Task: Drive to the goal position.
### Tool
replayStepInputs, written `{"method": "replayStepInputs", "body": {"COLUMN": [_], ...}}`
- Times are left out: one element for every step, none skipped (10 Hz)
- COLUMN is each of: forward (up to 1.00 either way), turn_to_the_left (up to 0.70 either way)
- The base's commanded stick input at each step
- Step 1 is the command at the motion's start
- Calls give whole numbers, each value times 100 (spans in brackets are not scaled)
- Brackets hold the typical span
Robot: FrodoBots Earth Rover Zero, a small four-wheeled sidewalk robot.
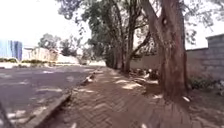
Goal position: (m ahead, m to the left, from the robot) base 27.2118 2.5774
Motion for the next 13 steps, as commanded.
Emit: {"method": "replayStepInputs", "body": {"forward": [85,85,85,85,85,85,85,85,85,85,85,85,85], "turn_to_the_left": [30,34,34,0,0,0,0,5,21,34,34,2,18]}}
